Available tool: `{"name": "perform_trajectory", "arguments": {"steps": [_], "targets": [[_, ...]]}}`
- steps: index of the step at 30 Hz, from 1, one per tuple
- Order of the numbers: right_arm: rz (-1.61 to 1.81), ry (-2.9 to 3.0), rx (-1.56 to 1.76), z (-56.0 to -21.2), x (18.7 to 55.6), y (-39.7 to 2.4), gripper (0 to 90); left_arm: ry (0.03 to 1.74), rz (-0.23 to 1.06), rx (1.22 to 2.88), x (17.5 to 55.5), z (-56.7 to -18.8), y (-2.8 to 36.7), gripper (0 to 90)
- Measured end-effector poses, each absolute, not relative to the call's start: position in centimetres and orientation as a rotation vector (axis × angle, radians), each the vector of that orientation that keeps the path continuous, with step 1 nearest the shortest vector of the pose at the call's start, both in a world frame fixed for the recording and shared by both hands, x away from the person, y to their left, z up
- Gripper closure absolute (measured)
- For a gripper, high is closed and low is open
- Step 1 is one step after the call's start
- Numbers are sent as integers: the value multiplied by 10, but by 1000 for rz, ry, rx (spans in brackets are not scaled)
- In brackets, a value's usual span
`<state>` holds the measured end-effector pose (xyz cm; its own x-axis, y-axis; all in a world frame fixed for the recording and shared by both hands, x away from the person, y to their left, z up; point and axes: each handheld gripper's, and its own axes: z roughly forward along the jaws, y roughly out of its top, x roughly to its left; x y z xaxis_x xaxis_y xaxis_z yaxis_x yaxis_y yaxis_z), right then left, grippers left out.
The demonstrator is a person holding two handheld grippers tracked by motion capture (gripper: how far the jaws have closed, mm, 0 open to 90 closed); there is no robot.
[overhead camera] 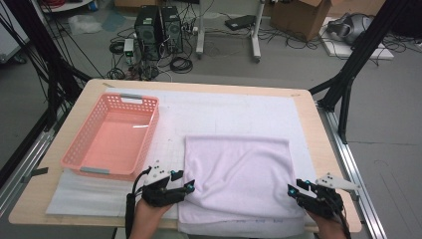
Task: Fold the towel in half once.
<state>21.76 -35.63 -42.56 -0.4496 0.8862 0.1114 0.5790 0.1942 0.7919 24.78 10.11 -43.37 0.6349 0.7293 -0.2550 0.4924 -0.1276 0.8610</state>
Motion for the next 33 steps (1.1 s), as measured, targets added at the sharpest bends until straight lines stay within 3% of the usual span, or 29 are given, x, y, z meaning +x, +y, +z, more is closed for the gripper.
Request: {"name": "perform_trajectory", "arguments": {"steps": [3, 7, 9, 13, 14, 18, 20, 21, 22, 23, 27, 33], "targets": [[1105, 2073, 1397, -427, 241, -356, 552, 1016, 305, 1814, 268, -435, 96, 439], [1049, 2083, 1430, -431, 273, -354, 636, 1072, 302, 1867, 293, -441, 89, 480], [1003, 2100, 1450, -438, 286, -352, 674, 1070, 303, 1907, 298, -446, 83, 559], [992, 2119, 1452, -444, 292, -353, 868, 1010, 410, 1993, 293, -451, 73, 809], [1009, 2130, 1450, -444, 292, -355, 876, 1010, 411, 1998, 293, -450, 73, 856], [1007, 2157, 1456, -441, 281, -365, 883, 1022, 380, 1990, 286, -448, 80, 880], [1011, 2175, 1462, -440, 273, -371, 875, 1018, 355, 1965, 281, -447, 86, 878], [1023, 2188, 1462, -440, 270, -374, 831, 1019, 353, 1951, 280, -447, 88, 871], [1029, 2195, 1453, -439, 269, -376, 702, 1021, 358, 1936, 282, -446, 89, 839], [1045, 2194, 1444, -437, 269, -377, 616, 1028, 361, 1918, 286, -445, 90, 736], [1110, 2137, 1409, -429, 277, -379, 561, 1062, 413, 1830, 306, -436, 91, 514], [1092, 2086, 1411, -424, 307, -376, 495, 1067, 444, 1825, 342, -433, 90, 460]]}}
